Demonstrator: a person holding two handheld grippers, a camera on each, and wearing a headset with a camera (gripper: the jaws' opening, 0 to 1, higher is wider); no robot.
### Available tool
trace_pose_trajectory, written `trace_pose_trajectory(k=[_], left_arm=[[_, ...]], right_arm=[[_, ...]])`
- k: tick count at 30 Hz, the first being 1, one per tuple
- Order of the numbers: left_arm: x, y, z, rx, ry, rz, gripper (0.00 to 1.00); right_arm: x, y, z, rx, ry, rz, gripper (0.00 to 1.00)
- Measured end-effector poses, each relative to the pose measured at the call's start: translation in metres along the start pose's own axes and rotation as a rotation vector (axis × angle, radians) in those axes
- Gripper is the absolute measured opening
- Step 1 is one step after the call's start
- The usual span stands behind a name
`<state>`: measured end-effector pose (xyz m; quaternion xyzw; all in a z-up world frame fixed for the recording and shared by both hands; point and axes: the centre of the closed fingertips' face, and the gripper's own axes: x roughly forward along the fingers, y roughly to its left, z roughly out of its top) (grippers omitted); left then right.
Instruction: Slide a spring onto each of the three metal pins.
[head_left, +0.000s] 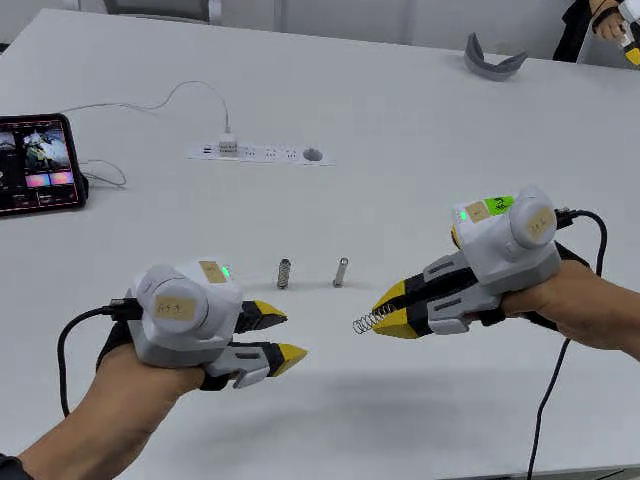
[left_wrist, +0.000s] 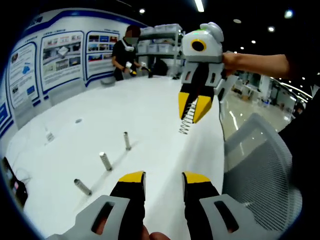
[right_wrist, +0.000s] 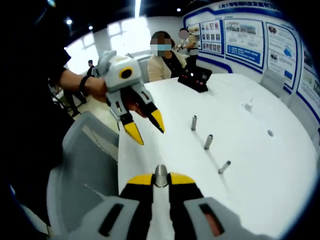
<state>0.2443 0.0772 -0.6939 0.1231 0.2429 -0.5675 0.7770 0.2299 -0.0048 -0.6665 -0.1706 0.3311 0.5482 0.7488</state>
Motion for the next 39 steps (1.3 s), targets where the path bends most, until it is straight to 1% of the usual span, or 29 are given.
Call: trace_pose_trajectory(k=[3, 7, 13, 18, 22, 31, 34, 39], left_arm=[[-0.004, 0.005, -0.002, -0.016, -0.002, 0.015, 0.32], [-0.009, 0.015, -0.006, -0.038, -0.002, 0.047, 0.35], [-0.016, 0.023, -0.015, -0.057, 0.014, 0.077, 0.41], [-0.023, 0.031, -0.021, -0.085, 0.011, 0.109, 0.45], [-0.029, 0.037, -0.026, -0.109, 0.016, 0.136, 0.48], [-0.043, 0.049, -0.036, -0.151, 0.017, 0.19, 0.57], [-0.048, 0.054, -0.038, -0.166, 0.017, 0.206, 0.59], [-0.056, 0.057, -0.042, -0.18, 0.014, 0.222, 0.64]], right_arm=[[-0.002, -0.006, -0.004, -0.006, 0.014, -0.018, 0.12], [-0.005, -0.011, -0.007, -0.001, 0.03, -0.035, 0.12], [-0.005, -0.013, -0.01, -0.008, 0.046, -0.035, 0.13], [-0.003, -0.022, -0.013, -0.008, 0.065, -0.048, 0.13], [0.0, -0.036, -0.018, -0.006, 0.092, -0.072, 0.13], [-0.001, -0.063, -0.024, 0.008, 0.146, -0.126, 0.13], [-0.001, -0.072, -0.023, 0.009, 0.154, -0.139, 0.13], [0.003, -0.084, -0.024, 0.016, 0.17, -0.153, 0.13]])
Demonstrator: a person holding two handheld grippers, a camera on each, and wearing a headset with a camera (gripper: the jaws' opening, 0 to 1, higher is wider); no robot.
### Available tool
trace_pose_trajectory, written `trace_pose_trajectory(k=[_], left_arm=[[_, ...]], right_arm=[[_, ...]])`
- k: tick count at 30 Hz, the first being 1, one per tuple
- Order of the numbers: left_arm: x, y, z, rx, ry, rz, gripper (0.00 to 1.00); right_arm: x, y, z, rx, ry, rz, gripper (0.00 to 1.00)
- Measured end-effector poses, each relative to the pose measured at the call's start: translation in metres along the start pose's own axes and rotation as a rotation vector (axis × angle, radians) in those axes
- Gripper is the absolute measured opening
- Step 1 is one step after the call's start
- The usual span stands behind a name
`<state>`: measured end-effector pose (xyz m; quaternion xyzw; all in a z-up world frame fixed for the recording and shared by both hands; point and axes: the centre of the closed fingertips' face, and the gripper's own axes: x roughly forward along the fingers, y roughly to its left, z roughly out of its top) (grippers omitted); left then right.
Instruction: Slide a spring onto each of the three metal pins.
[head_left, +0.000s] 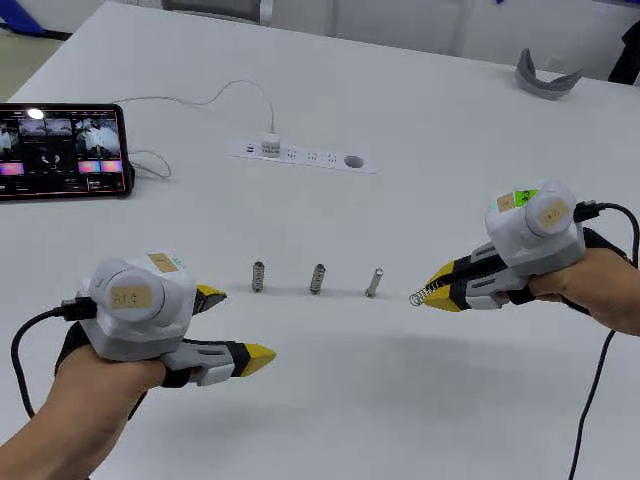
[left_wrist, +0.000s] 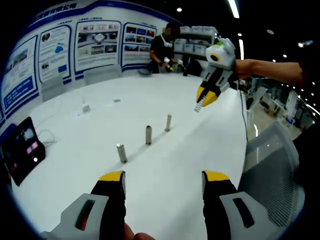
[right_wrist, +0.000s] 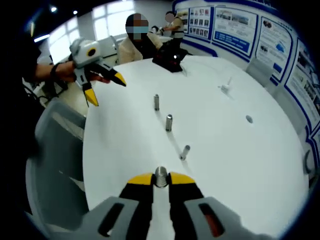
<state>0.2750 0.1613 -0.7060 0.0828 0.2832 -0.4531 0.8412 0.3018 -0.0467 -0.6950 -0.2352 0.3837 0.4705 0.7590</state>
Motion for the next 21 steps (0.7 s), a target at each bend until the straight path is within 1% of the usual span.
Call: trace_pose_trajectory(k=[6, 13, 19, 21], left_arm=[[-0.008, 0.004, -0.005, -0.015, 0.001, 0.013, 0.7], [-0.015, 0.007, -0.013, -0.039, 0.004, 0.031, 0.71], [-0.018, 0.008, -0.019, -0.049, 0.009, 0.038, 0.73], [-0.02, 0.01, -0.02, -0.056, 0.008, 0.044, 0.73]], right_arm=[[0.012, -0.008, 0.0, -0.004, 0.029, 0.0, 0.13], [0.021, -0.024, 0.003, -0.011, 0.051, -0.004, 0.13], [0.029, -0.034, 0.008, -0.022, 0.067, -0.004, 0.13], [0.032, -0.037, 0.011, -0.023, 0.069, -0.003, 0.13]])
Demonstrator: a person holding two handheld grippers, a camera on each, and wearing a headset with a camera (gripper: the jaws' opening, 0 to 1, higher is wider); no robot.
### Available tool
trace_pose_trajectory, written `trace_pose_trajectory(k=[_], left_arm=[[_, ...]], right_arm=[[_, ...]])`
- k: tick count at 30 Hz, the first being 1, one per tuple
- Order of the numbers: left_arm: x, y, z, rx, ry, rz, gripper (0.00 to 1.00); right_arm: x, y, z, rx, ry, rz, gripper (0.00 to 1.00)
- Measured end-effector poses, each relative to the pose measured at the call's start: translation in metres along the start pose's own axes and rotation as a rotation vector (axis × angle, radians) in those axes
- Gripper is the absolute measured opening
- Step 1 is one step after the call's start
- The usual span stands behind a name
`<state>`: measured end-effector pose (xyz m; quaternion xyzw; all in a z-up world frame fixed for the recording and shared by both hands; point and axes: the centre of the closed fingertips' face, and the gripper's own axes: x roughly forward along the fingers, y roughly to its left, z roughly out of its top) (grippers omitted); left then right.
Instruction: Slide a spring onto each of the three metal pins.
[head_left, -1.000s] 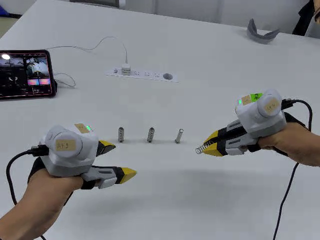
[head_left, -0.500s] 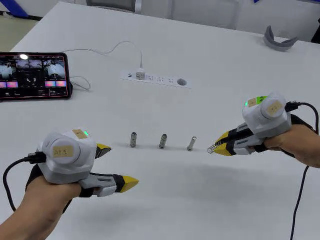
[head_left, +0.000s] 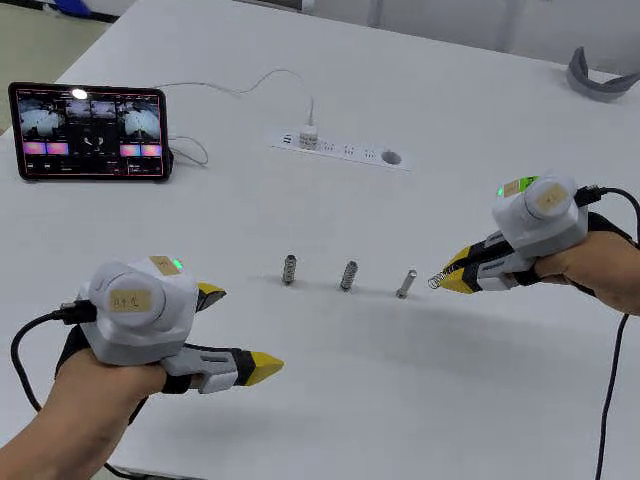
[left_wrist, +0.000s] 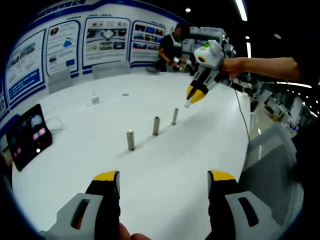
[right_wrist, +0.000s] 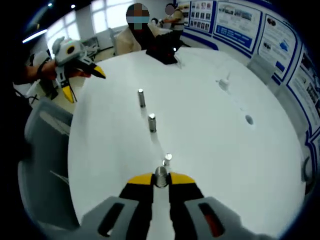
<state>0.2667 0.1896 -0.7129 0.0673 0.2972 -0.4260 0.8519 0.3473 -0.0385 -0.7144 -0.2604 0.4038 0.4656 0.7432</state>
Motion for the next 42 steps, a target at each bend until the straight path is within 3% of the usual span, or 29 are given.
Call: trace_pose_trajectory(k=[16, 42], left_arm=[[-0.01, 0.006, -0.01, -0.033, 0.004, 0.031, 0.73], [-0.017, 0.007, -0.012, -0.04, 0.013, 0.041, 0.71]], right_arm=[[0.018, -0.008, 0.009, -0.051, 0.038, 0.021, 0.13], [0.043, -0.006, 0.01, -0.122, 0.097, 0.056, 0.13]])
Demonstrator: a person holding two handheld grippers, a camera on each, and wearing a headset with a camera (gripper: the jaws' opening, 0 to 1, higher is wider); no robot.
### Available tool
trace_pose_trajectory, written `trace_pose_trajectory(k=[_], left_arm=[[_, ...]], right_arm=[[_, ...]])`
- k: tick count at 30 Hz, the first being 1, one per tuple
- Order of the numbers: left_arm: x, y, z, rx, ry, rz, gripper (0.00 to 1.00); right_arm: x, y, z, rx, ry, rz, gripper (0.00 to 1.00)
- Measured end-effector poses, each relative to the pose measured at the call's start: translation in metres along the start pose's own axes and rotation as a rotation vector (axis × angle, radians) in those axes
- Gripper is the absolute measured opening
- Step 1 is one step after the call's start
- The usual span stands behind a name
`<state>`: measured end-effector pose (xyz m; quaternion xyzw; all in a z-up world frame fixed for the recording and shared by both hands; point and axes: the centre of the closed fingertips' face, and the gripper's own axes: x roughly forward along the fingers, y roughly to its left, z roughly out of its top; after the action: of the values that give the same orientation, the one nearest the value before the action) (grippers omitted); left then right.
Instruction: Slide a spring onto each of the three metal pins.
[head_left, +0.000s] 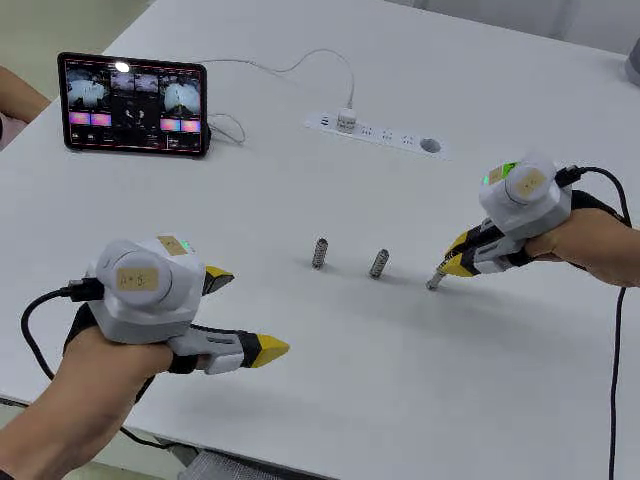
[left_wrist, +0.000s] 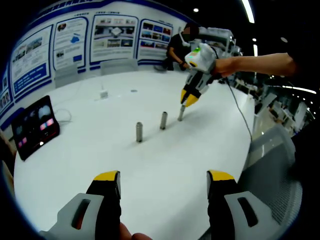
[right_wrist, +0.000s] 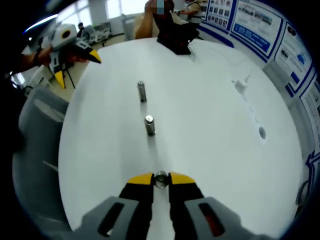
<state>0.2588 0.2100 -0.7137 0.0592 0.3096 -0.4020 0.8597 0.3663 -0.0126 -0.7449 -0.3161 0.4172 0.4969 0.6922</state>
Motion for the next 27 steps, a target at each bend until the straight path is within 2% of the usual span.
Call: trace_pose_trajectory(k=[10, 21, 27], left_arm=[[-0.005, 0.003, 0.0, -0.009, 0.0, 0.014, 0.71], [-0.004, 0.003, -0.005, -0.014, 0.007, 0.016, 0.71], [-0.005, 0.005, -0.001, -0.009, 0.005, 0.02, 0.71]], right_arm=[[0.013, -0.001, -0.006, -0.011, 0.032, 0.013, 0.13], [0.024, -0.001, -0.012, 0.001, 0.039, 0.028, 0.13], [0.03, 0.003, -0.015, 0.008, 0.042, 0.036, 0.13]])
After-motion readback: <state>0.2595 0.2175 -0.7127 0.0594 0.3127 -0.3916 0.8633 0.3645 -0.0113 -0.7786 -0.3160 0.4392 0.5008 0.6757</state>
